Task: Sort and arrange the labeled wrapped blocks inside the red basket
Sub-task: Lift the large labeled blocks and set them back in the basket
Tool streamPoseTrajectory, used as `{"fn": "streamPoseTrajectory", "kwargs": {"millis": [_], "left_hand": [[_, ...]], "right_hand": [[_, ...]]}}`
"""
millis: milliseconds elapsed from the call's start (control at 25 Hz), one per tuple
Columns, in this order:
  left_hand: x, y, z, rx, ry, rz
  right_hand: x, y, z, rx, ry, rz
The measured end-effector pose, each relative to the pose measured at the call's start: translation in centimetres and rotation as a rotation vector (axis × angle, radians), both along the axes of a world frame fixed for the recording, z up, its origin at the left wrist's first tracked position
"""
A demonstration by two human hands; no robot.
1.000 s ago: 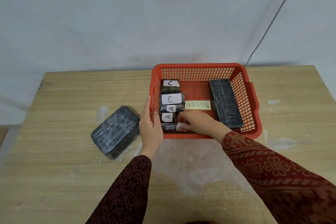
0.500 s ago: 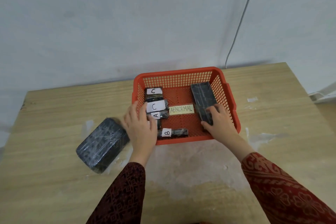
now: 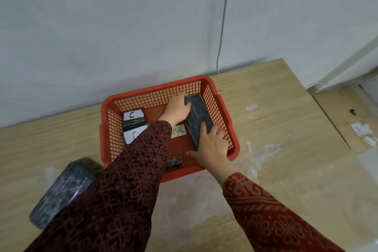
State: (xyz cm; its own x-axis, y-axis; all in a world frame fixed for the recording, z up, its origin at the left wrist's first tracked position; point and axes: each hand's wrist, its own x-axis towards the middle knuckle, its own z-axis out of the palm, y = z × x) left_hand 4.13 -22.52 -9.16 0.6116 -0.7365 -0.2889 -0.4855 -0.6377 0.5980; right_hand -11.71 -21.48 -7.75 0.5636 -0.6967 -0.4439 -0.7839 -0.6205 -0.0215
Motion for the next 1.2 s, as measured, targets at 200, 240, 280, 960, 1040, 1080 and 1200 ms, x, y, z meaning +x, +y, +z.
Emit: {"fn": "streamPoseTrajectory", "kwargs": {"millis": [200, 240, 280, 960, 1040, 1080, 1200], "left_hand": [[0.9, 1.7, 0.6, -0.095, 0.038, 0.204], [1.2, 2.6, 1.3, -0.13, 0.072, 0.242], [1.5, 3.5, 2.1, -0.186, 0.129, 0.299], [-7.8, 18.3, 9.9, -0.585, 0.484, 0.48], [-8.0, 18.6, 9.7, -0.622, 0.5, 0.522], [-7.9, 18.6, 9.5, -0.637, 0.528, 0.55], [-7.6, 18.4, 8.2, -0.645, 0.597, 0.655]], "right_hand": [[0.1, -0.3, 0.5, 0.003, -0.053, 0.036], [-0.4, -0.4, 0.9, 0.041, -0.115, 0.045], [-0.9, -0.5, 1.3, 0.073, -0.202, 0.057], [-2.3, -2.6, 9.0, 0.778, -1.092, -0.393], [-3.2, -2.3, 8.4, 0.781, -1.1, -0.351], [-3.6, -2.3, 8.0, 0.783, -1.089, -0.302], [-4.7, -2.0, 6.3, 0.76, -0.9, -0.122]]}}
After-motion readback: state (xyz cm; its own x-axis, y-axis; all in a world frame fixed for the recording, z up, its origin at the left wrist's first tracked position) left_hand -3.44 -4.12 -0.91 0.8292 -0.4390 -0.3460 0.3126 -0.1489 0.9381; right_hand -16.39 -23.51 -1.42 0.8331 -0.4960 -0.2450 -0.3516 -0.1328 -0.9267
